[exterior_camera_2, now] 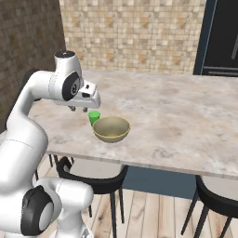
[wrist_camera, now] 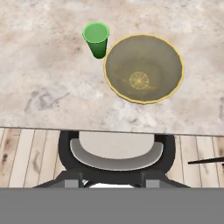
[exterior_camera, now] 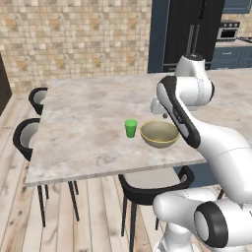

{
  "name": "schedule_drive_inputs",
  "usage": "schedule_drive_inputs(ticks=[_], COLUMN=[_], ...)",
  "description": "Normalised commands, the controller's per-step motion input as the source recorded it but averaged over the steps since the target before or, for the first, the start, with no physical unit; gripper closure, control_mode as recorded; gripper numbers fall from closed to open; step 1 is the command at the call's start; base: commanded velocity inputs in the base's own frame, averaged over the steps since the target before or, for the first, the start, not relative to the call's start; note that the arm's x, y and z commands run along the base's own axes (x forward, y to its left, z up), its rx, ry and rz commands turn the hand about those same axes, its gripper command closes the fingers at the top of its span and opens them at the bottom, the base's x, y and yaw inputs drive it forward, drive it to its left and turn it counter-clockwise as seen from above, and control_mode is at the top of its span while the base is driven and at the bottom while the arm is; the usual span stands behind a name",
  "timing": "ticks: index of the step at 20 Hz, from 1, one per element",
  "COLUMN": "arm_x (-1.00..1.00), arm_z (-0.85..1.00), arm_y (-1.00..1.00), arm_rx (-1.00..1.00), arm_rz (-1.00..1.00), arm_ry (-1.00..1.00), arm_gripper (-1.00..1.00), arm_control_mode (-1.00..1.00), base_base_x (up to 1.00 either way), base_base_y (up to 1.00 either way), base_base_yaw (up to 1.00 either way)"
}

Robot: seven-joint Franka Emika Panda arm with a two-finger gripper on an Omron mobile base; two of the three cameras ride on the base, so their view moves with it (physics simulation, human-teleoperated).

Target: Place the cup inside the bowl on the dining table and move the bowl to any counter.

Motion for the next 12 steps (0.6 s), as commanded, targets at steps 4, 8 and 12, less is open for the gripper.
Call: schedule_drive_inputs(ticks=[4,8,12], arm_x=[0.0,0.0,0.0], arm_z=[-0.01,0.0,0.0], arm_y=[0.31,0.15,0.09], arm_rx=[0.0,0.0,0.0], arm_rz=[0.0,0.0,0.0], arm_ry=[0.0,0.0,0.0], arm_gripper=[-1.0,-1.0,-1.0], arm_control_mode=[-1.0,-1.0,-1.0], base_base_x=[0.0,0.0,0.0], base_base_y=[0.0,0.0,0.0], base_base_yaw=[0.0,0.0,0.0])
